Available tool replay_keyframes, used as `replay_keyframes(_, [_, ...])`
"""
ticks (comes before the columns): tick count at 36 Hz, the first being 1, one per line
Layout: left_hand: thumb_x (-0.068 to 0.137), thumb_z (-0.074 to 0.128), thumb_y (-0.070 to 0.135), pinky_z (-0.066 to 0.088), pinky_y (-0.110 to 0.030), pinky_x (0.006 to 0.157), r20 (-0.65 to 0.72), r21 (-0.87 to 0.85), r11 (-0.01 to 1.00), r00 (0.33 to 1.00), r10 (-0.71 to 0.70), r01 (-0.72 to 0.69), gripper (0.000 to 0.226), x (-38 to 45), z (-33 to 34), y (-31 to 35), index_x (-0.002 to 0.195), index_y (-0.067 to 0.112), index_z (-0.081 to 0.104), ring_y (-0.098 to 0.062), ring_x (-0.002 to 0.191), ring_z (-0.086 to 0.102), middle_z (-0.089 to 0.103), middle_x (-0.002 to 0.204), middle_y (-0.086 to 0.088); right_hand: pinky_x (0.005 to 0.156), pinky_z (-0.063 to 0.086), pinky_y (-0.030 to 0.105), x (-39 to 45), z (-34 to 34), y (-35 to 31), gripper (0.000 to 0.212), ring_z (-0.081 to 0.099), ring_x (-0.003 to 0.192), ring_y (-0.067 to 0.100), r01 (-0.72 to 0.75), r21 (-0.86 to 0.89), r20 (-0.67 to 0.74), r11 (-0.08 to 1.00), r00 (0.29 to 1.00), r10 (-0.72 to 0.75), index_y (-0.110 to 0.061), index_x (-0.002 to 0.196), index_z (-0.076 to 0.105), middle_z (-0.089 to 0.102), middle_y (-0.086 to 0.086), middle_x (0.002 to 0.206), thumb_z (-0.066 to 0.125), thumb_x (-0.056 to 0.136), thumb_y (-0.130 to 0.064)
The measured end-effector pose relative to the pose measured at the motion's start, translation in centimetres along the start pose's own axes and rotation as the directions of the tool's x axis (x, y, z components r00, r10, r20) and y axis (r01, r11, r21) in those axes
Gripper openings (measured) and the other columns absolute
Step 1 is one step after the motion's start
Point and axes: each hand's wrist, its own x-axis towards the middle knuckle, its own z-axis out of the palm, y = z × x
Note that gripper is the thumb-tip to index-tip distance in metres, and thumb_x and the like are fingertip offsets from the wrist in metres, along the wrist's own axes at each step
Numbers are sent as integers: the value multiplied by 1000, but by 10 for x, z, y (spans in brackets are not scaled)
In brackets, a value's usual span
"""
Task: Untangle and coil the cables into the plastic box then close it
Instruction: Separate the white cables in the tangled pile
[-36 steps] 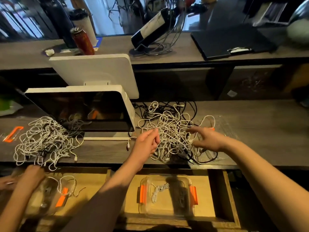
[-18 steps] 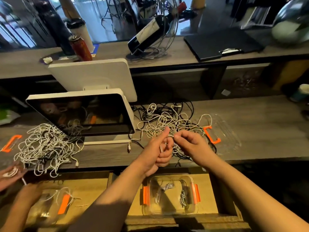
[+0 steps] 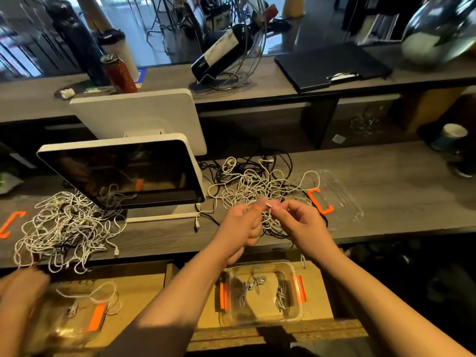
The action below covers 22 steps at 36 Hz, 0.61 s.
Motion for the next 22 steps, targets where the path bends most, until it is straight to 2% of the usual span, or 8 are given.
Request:
replay_keyframes(2, [94,50,53,16,-20,40,-10,-73,997,999,38,-39,44,-2,0,3,123,25,68,-6,48,24,33,61,5,48,30,14,-6,3,3,35,36,46,1,-40,-22,8,999,999,40,1,77,61,44,-13,48,53,101,-24])
replay_keyframes(4, [95,45,54,20,-16,38,-28,-108,992,997,66,-68,45,-3,-3,6,122,29,70,-5,52,30,46,68,6,47,29,14,-11,7,6,37,35,46,1,-75,-23,7,997,997,76,-3,74,61,42,-12,48,51,101,-28])
replay_keyframes(9, [95,38,60,26,-16,39,-99,-53,994,991,94,-100,53,-6,-5,8,117,27,74,-8,54,34,59,72,2,53,31,22,-22,16,14,39,39,51,3,-107,-35,24,994,994,108,-5,76,62,44,-12,51,50,101,-32])
replay_keyframes(11, [94,39,60,36,-21,49,-153,-55,989,980,128,-138,54,-5,-4,6,107,24,78,-11,68,49,68,78,4,55,32,23,-24,21,14,37,40,53,3,-107,-42,38,993,993,108,-5,78,62,45,-13,53,50,103,-30])
replay_keyframes(13, [92,39,58,49,-27,68,-195,-74,983,969,154,-171,55,-5,-1,5,99,19,77,-16,87,61,72,85,2,55,31,24,-26,26,13,34,40,53,3,-116,-62,48,991,992,119,-8,79,63,45,-13,53,49,104,-26])
replay_keyframes(15, [97,35,53,55,-32,78,-198,-125,977,969,149,-176,55,-5,2,6,99,11,70,-20,86,66,70,80,-4,55,31,26,-28,31,12,31,39,52,4,-127,-84,57,988,990,132,-12,78,63,43,-12,52,49,104,-22])
replay_keyframes(18, [103,31,50,50,-27,61,-202,-209,962,971,132,-174,52,-6,4,8,100,8,62,-13,60,55,54,65,-1,56,32,29,-29,35,11,30,39,53,6,-130,-131,77,983,987,141,-10,80,66,43,-12,52,52,103,-23])
replay_keyframes(22, [104,31,50,26,-20,42,-198,-270,945,971,134,-185,50,-3,1,9,102,8,56,-8,46,29,35,57,4,56,35,34,-31,39,10,44,41,50,12,-168,-187,78,968,980,185,-2,75,65,45,-7,50,55,100,-37])
